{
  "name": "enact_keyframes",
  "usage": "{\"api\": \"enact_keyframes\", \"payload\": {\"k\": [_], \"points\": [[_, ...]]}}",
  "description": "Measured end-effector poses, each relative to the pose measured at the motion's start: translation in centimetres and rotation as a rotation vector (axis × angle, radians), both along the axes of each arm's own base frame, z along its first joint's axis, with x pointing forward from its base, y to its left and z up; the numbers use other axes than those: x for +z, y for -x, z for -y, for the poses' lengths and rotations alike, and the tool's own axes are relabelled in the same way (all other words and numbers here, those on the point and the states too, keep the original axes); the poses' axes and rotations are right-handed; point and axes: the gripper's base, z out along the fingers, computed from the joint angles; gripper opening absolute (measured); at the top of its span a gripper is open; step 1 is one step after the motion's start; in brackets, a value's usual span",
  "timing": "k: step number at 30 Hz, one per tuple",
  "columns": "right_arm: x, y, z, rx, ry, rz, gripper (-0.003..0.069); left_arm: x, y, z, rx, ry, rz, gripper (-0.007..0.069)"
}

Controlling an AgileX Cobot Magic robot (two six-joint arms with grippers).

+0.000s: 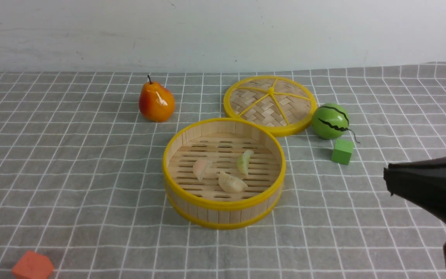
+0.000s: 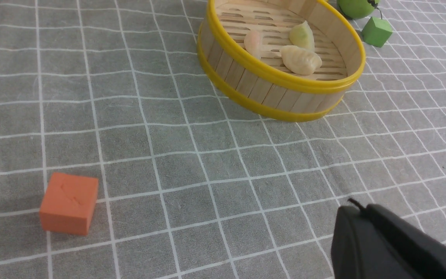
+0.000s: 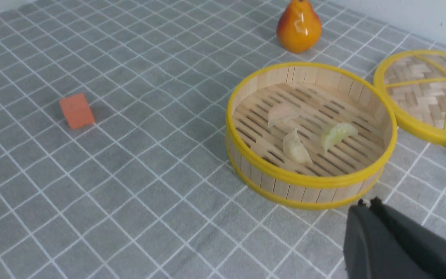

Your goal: Put the dumplings into the steamer on the table with the grey tablecloth.

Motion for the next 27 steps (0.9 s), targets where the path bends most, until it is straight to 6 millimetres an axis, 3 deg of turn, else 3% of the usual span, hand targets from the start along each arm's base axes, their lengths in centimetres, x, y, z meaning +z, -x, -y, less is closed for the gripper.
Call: {"api": "enact_keyframes", "payload": {"k": [11, 17, 22, 23, 26, 27], "points": [[-0.4, -0.2, 0.0, -0.014, -0.009, 0.022, -0.0022, 0.0, 0.0, 0.0, 0.000, 0.000, 0.000, 0.0013], [-4.9, 0.8, 2.4, -0.139, -0.099, 0.166, -0.0022, 0.0, 0.0, 0.0, 0.000, 0.000, 0.000, 0.0019], [-9.8, 3.6, 6.9, -0.414, -0.183, 0.305, -0.0022, 0.0, 0.0, 0.0, 0.000, 0.000, 0.000, 0.0019], [-9.9, 3.7, 7.0, -0.424, -0.183, 0.307, -0.0022, 0.0, 0.0, 0.0, 0.000, 0.000, 0.000, 0.0019], [-13.1, 5.2, 8.7, -0.605, -0.216, 0.332, -0.0022, 0.0, 0.0, 0.0, 0.000, 0.000, 0.000, 0.0021], [-13.1, 5.2, 8.7, -0.606, -0.218, 0.330, -0.0022, 0.0, 0.0, 0.0, 0.000, 0.000, 0.000, 0.0021]]}}
